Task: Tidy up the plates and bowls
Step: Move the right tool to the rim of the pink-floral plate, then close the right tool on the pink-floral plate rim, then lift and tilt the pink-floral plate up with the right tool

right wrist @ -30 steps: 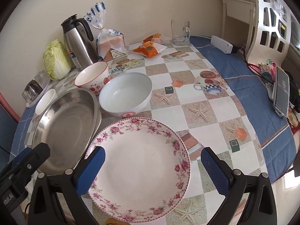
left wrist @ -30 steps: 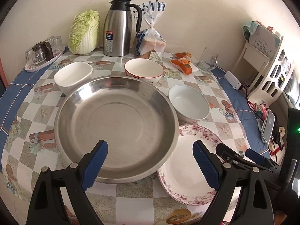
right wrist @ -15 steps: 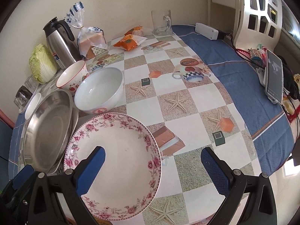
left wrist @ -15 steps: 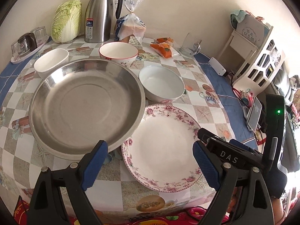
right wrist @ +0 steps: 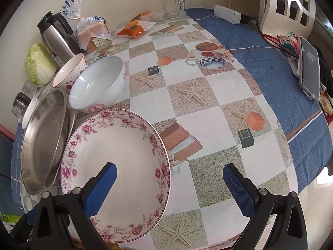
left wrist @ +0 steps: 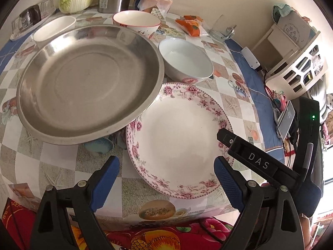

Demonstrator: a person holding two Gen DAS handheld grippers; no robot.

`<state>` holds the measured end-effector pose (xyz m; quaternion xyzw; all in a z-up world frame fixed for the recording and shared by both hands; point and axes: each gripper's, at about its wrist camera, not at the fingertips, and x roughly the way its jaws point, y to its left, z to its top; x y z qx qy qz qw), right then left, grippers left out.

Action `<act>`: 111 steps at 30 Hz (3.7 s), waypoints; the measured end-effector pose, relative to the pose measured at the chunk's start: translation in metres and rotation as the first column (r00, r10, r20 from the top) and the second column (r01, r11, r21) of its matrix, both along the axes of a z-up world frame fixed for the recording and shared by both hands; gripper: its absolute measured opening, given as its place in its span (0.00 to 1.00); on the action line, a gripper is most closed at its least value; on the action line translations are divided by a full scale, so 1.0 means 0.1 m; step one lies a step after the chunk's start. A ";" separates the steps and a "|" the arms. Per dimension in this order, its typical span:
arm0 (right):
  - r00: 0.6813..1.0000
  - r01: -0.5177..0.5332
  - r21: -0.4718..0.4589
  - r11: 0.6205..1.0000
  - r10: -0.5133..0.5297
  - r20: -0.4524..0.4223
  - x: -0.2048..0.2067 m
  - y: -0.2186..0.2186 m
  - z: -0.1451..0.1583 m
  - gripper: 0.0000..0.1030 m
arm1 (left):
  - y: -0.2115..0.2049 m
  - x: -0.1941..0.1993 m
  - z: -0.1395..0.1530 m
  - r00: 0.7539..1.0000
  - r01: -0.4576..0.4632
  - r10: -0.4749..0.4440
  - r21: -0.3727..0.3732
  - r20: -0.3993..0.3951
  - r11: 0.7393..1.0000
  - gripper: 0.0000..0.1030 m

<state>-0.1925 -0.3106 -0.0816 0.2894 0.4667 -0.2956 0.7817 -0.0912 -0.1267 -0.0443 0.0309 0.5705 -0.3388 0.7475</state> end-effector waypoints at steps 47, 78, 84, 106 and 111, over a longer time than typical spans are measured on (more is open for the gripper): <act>0.976 0.131 0.268 0.954 -0.172 0.135 -0.31 -0.36 -0.30 0.15 | -0.36 0.29 -0.45 0.992 -0.083 0.087 0.049 -0.087 0.995 0.56; 0.957 0.137 0.313 0.940 -0.207 0.202 -0.32 -0.39 -0.34 0.14 | -0.31 0.53 -0.59 0.981 -0.178 0.165 -0.127 -0.107 0.976 0.23; 0.958 0.139 0.306 0.942 -0.206 0.199 -0.31 -0.38 -0.34 0.14 | -0.35 0.52 -0.58 0.986 -0.151 0.143 -0.098 -0.086 0.984 0.15; 0.949 0.175 0.266 0.948 -0.234 0.213 -0.47 -0.40 -0.24 0.16 | -0.46 0.43 -0.47 0.995 -0.062 0.053 -0.103 -0.083 0.993 0.13; 0.945 0.169 0.236 0.957 -0.226 0.238 -0.50 -0.38 -0.14 0.16 | -0.46 0.43 -0.43 0.996 -0.051 0.042 -0.113 -0.079 0.992 0.13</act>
